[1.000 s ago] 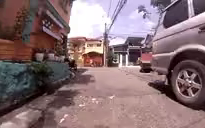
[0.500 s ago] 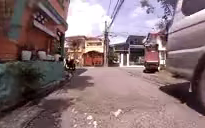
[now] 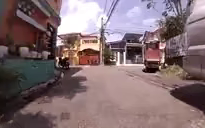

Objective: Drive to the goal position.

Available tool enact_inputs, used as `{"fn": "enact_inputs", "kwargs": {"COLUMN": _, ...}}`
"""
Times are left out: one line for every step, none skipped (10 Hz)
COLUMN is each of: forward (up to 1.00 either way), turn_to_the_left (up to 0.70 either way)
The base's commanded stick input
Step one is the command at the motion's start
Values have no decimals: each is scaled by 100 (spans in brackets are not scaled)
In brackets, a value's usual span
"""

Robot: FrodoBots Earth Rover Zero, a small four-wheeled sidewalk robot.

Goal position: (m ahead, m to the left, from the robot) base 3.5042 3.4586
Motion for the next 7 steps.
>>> {"fn": "enact_inputs", "kwargs": {"forward": 100, "turn_to_the_left": 0}}
{"fn": "enact_inputs", "kwargs": {"forward": 100, "turn_to_the_left": 0}}
{"fn": "enact_inputs", "kwargs": {"forward": 100, "turn_to_the_left": 0}}
{"fn": "enact_inputs", "kwargs": {"forward": 100, "turn_to_the_left": 0}}
{"fn": "enact_inputs", "kwargs": {"forward": 100, "turn_to_the_left": 0}}
{"fn": "enact_inputs", "kwargs": {"forward": 100, "turn_to_the_left": 0}}
{"fn": "enact_inputs", "kwargs": {"forward": 100, "turn_to_the_left": 0}}
